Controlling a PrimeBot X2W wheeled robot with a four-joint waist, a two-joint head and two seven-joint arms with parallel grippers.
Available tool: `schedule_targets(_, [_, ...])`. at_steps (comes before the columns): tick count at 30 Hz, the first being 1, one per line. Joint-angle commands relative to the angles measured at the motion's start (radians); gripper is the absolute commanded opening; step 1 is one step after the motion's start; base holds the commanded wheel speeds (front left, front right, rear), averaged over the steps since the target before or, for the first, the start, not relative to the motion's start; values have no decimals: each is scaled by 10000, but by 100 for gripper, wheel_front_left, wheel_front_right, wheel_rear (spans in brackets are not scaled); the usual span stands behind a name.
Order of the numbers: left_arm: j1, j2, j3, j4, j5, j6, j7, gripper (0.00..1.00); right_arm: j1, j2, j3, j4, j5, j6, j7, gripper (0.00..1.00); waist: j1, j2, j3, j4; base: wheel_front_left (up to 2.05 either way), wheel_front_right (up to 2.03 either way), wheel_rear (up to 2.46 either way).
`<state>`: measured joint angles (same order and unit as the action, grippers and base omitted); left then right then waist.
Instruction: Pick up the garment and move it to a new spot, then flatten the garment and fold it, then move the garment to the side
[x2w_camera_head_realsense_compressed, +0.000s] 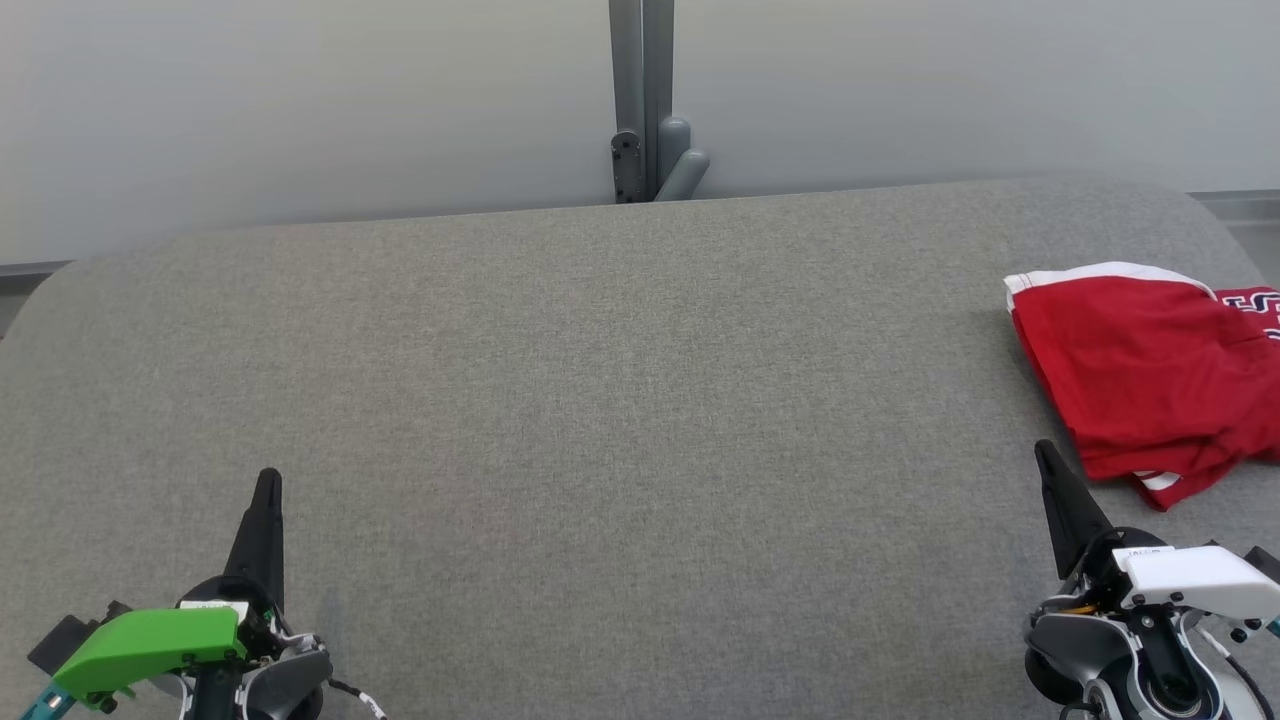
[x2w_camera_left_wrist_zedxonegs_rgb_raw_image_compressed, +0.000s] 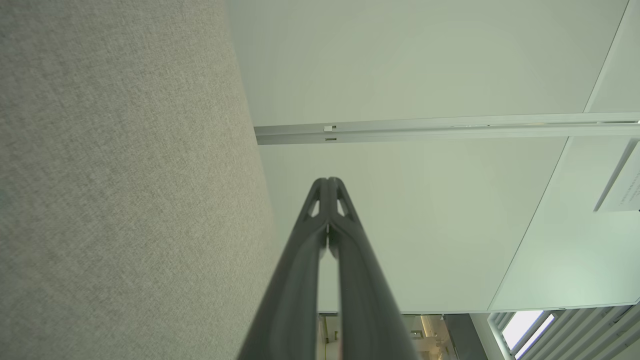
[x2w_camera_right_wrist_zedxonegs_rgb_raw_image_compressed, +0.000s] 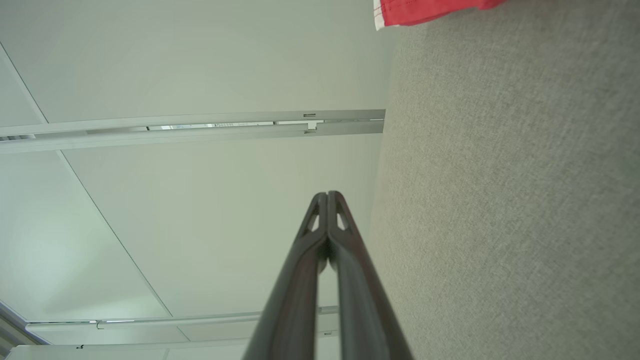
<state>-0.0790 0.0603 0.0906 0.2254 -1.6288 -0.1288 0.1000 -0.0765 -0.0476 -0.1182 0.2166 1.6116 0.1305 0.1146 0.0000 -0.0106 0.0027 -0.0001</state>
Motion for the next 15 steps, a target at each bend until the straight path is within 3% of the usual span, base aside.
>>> schedule_targets(1, [-154,24,21,-37,17,-48,19,0,-96,-50,3,16,72,4,62,0,0,106,0,0,0,0,0])
schedule_targets(15, [-157,4,51,-36,41,-48,44,0,-96,-48,4,16,71,4,61,0,0,106,0,0,0,0,0])
